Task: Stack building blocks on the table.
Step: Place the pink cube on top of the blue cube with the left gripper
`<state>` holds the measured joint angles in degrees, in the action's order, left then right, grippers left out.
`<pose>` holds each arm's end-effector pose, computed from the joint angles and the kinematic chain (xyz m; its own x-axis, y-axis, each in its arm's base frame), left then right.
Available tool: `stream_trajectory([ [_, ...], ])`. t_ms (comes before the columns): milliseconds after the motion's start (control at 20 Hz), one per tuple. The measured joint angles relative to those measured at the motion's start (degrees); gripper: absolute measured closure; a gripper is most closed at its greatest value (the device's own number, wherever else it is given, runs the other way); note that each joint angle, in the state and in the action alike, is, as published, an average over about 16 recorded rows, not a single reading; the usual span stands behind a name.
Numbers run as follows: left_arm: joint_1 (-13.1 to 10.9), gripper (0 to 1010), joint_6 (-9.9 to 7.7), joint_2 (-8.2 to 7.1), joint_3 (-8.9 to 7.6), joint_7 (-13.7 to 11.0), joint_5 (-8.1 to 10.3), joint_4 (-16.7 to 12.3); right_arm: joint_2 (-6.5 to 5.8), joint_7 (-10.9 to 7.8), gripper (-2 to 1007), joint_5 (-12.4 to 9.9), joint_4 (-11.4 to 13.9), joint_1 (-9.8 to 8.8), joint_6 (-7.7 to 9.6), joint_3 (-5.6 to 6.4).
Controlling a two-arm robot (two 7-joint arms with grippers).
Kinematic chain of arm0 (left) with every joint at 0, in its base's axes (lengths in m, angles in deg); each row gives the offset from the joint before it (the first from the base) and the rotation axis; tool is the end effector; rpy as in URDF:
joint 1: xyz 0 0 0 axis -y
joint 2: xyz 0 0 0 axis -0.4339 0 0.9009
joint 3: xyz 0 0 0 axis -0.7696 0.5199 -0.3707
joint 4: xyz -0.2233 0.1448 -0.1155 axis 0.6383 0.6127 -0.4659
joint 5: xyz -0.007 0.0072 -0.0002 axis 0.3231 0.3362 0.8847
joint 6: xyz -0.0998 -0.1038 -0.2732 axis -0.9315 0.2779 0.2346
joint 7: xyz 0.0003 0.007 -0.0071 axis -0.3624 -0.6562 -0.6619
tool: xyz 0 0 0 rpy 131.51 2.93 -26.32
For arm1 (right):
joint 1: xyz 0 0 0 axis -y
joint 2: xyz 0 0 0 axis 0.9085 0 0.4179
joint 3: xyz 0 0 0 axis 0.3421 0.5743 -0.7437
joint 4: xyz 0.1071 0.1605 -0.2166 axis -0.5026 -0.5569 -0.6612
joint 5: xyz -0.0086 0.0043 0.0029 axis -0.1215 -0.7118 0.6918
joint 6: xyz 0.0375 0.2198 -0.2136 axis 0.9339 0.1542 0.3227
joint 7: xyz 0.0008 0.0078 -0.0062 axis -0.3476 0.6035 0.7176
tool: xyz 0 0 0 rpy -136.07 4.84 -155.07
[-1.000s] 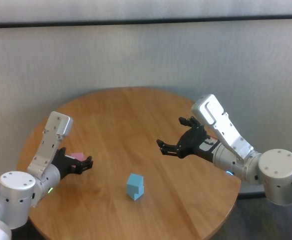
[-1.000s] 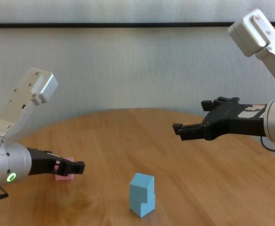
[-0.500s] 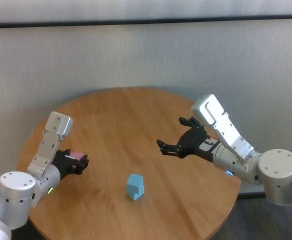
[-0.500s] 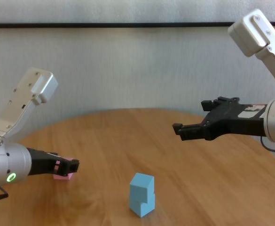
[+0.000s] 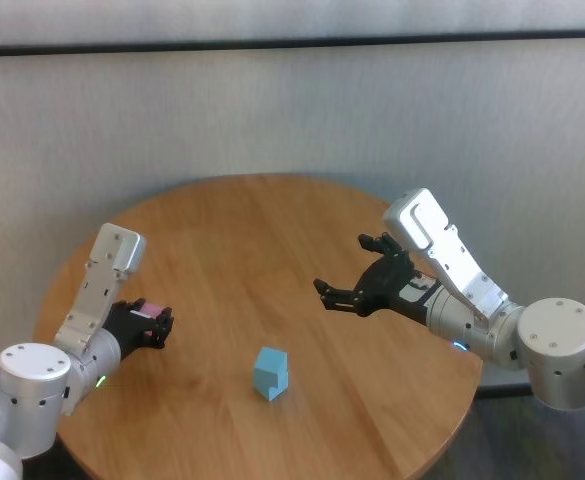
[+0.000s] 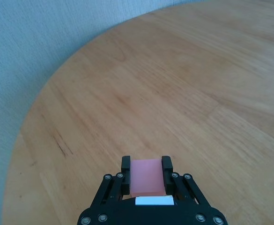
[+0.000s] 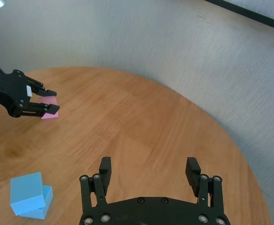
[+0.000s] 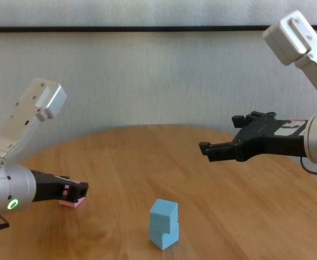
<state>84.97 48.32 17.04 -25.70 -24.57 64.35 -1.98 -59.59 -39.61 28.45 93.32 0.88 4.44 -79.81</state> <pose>0.4189 0.0110 -0.3021 0.3682 0.9184 0.1452 -0.8565 0.2743 0.4372 0.4175 0.0045 -0.2501 0.6519 -0.6991 0.2936 0.7575 0.5823 -0.2952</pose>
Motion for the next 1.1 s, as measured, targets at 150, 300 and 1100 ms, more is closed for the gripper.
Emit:
stream_trajectory([
  [150,-0.36,605,0.49,-0.71,0.14,-1.43,-0.07,-1.02,0.00,0.00,4,0.00,0.00,0.00,0.00,0.00],
  [300,-0.93,606,1.22,-1.82,0.36,-3.35,-0.21,-2.69,0.00,0.00,4,0.00,0.00,0.00,0.00,0.00],
  [1100,-3.42,606,5.82,-9.30,2.36,-17.37,1.43,-15.90,0.00,0.00,4,0.00,0.00,0.00,0.00,0.00],
])
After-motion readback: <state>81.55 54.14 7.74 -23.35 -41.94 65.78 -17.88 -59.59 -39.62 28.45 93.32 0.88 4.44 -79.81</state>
